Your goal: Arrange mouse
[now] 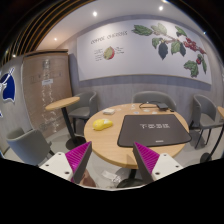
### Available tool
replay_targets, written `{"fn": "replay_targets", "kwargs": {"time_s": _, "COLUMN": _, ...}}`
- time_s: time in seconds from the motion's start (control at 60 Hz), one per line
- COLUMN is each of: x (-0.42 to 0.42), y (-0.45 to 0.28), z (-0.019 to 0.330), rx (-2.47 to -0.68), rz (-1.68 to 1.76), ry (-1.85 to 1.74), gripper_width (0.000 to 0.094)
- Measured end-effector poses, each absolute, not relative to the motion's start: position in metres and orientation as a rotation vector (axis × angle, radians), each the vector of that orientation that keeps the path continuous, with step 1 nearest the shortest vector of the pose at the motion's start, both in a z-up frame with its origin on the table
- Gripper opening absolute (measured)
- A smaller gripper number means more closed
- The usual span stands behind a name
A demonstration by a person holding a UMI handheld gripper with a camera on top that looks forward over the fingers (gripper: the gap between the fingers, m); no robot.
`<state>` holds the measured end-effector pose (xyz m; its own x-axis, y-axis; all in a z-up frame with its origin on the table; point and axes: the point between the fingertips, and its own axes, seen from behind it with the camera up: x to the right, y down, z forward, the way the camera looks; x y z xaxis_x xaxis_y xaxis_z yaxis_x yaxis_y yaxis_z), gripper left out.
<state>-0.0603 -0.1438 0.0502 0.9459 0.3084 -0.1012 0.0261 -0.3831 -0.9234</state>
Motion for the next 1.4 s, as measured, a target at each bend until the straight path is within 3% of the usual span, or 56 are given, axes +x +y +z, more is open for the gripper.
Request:
{"fn": "replay_targets", "kwargs": {"time_s": 0.1, "x": -0.075, "y": -0.139, "z": 0.053, "rx": -1.941, "rz": 0.34, "ry": -0.265, "gripper_width": 0.0855}}
{"fn": "replay_targets", "kwargs": {"time_s": 0.417, "x": -0.188, "y": -0.063, "z": 0.01, "rx": -2.026, "rz": 0.424, "ry": -0.391, "gripper_width": 0.0855}}
{"fn": "replay_targets", "kwargs": {"time_s": 0.783, "x": -0.21, "y": 0.05, "z": -0.015, "rx": -2.145, "rz": 0.257, "ry": -0.319, "gripper_width": 0.0841}}
{"fn": "replay_targets", "kwargs": {"time_s": 0.85, "x": -0.213, "y": 0.062, "z": -0.015, "rx": -2.173, "rz": 0.258, "ry": -0.282, "gripper_width": 0.0771}}
{"fn": "replay_targets", "kwargs": {"time_s": 0.883, "x": -0.213, "y": 0.065, "z": -0.019, "rx": -2.193, "rz": 0.243, "ry": -0.285, "gripper_width": 0.0624}}
{"fn": "replay_targets", "kwargs": {"time_s": 0.9, "x": -0.211, "y": 0.066, "z": -0.02, "rx": -2.2, "rz": 0.227, "ry": -0.281, "gripper_width": 0.0496}}
{"fn": "replay_targets", "kwargs": {"time_s": 1.05, "x": -0.22, "y": 0.057, "z": -0.015, "rx": -2.209, "rz": 0.303, "ry": -0.3, "gripper_width": 0.0406}}
{"fn": "replay_targets", "kwargs": {"time_s": 1.117, "x": -0.216, "y": 0.047, "z": 0.01, "rx": -2.157, "rz": 0.346, "ry": -0.327, "gripper_width": 0.0389}}
{"fn": "replay_targets", "kwargs": {"time_s": 1.3, "x": -0.125, "y": 0.037, "z": 0.142, "rx": -1.914, "rz": 0.313, "ry": -0.245, "gripper_width": 0.0384}}
{"fn": "replay_targets", "kwargs": {"time_s": 1.4, "x": -0.016, "y": 0.043, "z": 0.143, "rx": -1.894, "rz": 0.127, "ry": -0.149, "gripper_width": 0.0382}}
